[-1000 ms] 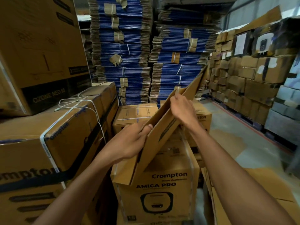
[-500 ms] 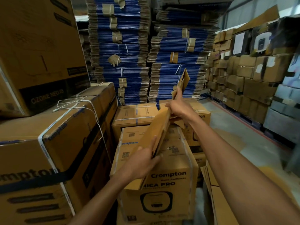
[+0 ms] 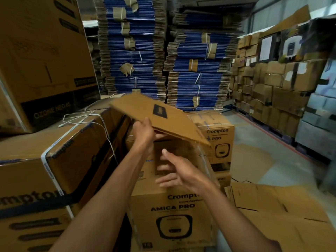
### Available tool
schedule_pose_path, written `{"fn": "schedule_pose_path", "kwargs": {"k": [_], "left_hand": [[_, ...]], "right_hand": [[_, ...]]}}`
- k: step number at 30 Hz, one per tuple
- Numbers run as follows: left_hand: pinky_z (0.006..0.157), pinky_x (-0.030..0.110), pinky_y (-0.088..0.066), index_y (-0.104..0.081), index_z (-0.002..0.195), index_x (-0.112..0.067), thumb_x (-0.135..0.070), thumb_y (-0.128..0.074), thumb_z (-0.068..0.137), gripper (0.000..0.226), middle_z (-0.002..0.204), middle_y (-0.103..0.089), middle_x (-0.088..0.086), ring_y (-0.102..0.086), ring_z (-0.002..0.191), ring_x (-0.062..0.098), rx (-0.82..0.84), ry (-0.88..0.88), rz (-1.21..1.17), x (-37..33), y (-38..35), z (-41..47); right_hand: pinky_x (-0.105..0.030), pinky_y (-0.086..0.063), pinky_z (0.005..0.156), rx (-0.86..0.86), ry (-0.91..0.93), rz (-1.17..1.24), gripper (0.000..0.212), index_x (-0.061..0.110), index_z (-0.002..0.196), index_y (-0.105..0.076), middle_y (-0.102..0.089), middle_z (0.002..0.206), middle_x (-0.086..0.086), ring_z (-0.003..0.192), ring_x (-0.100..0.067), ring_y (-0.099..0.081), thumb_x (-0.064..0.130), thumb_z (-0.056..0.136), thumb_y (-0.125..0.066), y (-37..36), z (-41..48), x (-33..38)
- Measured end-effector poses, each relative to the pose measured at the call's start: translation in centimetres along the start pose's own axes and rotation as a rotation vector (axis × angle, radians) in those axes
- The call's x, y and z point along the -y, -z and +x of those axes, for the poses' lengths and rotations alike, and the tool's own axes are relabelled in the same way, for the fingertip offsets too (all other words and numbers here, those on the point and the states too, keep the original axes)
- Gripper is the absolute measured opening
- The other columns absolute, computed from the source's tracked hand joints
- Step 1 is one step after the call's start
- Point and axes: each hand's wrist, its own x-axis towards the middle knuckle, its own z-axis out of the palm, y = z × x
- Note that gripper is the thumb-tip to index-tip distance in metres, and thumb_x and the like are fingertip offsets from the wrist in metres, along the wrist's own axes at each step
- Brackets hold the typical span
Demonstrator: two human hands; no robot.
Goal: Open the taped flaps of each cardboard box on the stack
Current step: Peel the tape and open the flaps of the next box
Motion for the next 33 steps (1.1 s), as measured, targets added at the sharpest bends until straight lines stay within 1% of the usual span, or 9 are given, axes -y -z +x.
{"fn": "schedule_pose_path", "kwargs": {"k": [2, 6, 9, 14, 17, 24, 28, 31, 33], "left_hand": [[0.068, 0.038, -0.064, -0.055, 0.121, -0.005, -0.012, -0.035, 0.109, 0.024, 0.113, -0.069, 0.019, -0.071, 0.103, 0.031, -0.038, 0.113, -0.254, 1.9, 0.8, -0.6], [0.085, 0.047, -0.062, -0.049, 0.135, -0.008, -0.014, -0.037, 0.11, 0.028, 0.122, -0.067, 0.017, -0.069, 0.108, 0.031, -0.09, 0.241, -0.446, 7.2, 3.4, -4.9], [0.081, 0.046, -0.062, -0.049, 0.131, -0.012, -0.011, -0.046, 0.107, 0.025, 0.12, -0.067, 0.015, -0.07, 0.103, 0.032, -0.095, 0.397, -0.472, 11.7, 5.0, -8.3], [0.085, 0.043, -0.053, -0.058, 0.13, -0.013, -0.027, -0.06, 0.101, 0.033, 0.13, -0.053, 0.015, -0.059, 0.097, 0.031, -0.25, 0.667, -0.449, 17.1, 7.7, -9.9], [0.08, 0.036, -0.051, -0.06, 0.13, -0.015, -0.03, -0.067, 0.097, 0.037, 0.121, -0.057, 0.014, -0.056, 0.091, 0.026, -0.283, 0.73, -0.488, 18.3, 9.1, -10.3], [0.074, 0.034, -0.056, -0.052, 0.137, -0.013, -0.012, -0.069, 0.095, 0.045, 0.126, -0.065, 0.012, -0.064, 0.108, 0.026, -0.248, 0.686, -0.389, 19.0, 9.4, -9.4], [0.061, 0.029, -0.056, -0.058, 0.13, -0.015, -0.018, -0.069, 0.096, 0.036, 0.121, -0.07, 0.011, -0.07, 0.096, 0.024, -0.194, 0.619, -0.24, 19.5, 9.0, -10.1], [0.074, 0.036, -0.056, -0.058, 0.103, -0.02, -0.014, -0.069, 0.096, 0.014, 0.117, -0.067, 0.01, -0.067, 0.108, 0.032, -0.193, 0.581, -0.193, 19.1, 8.0, -11.0], [0.079, 0.038, -0.055, -0.06, 0.111, -0.018, -0.014, -0.068, 0.096, 0.018, 0.122, -0.066, 0.011, -0.065, 0.114, 0.034, -0.141, 0.543, -0.216, 18.8, 7.1, -11.6]], "right_hand": [[-0.055, -0.055, 0.098, -0.063, 0.084, 0.384, 0.048, 0.043, 0.135, -0.034, -0.05, 0.143, -0.021, 0.109, -0.044, -0.068, 0.054, 0.096, -0.059, 0.4, 0.3, -0.6], [-0.057, -0.054, 0.093, -0.414, 0.273, 0.808, 0.057, 0.026, 0.141, -0.042, -0.055, 0.137, -0.021, 0.118, -0.042, -0.061, 0.038, 0.092, -0.069, 4.0, 1.5, -1.8], [-0.051, -0.055, 0.076, -0.636, 0.133, 0.824, 0.063, 0.022, 0.146, -0.042, -0.057, 0.136, -0.016, 0.118, -0.036, -0.056, 0.031, 0.091, -0.072, 6.2, 2.5, -6.0], [-0.061, -0.038, 0.111, -0.75, -0.027, 0.862, 0.064, 0.02, 0.152, -0.04, -0.046, 0.153, -0.014, 0.141, -0.041, -0.04, 0.044, 0.097, -0.064, 7.7, 1.7, -13.1], [-0.064, -0.034, 0.114, -0.755, -0.002, 0.868, 0.066, 0.023, 0.153, -0.04, -0.048, 0.152, -0.013, 0.141, -0.042, -0.04, 0.054, 0.097, -0.057, 8.0, 1.1, -14.7], [-0.055, -0.053, 0.09, -0.836, 0.046, 0.777, 0.05, 0.015, 0.152, -0.038, -0.053, 0.145, -0.011, 0.131, -0.042, -0.051, 0.032, 0.107, -0.05, 9.3, 0.0, -14.5], [-0.053, -0.055, 0.086, -0.994, 0.076, 0.608, 0.047, 0.006, 0.147, -0.036, -0.056, 0.135, -0.015, 0.112, -0.037, -0.061, 0.025, 0.107, -0.051, 9.7, -0.5, -14.9], [-0.053, -0.057, 0.084, -1.063, 0.119, 0.556, 0.044, 0.002, 0.142, -0.038, -0.057, 0.134, -0.019, 0.113, -0.037, -0.064, 0.024, 0.106, -0.053, 10.3, -1.6, -14.8], [-0.052, -0.057, 0.085, -1.094, 0.153, 0.546, 0.036, 0.0, 0.13, -0.045, -0.061, 0.125, -0.02, 0.108, -0.035, -0.066, 0.025, 0.106, -0.054, 10.7, -2.9, -14.5]]}}
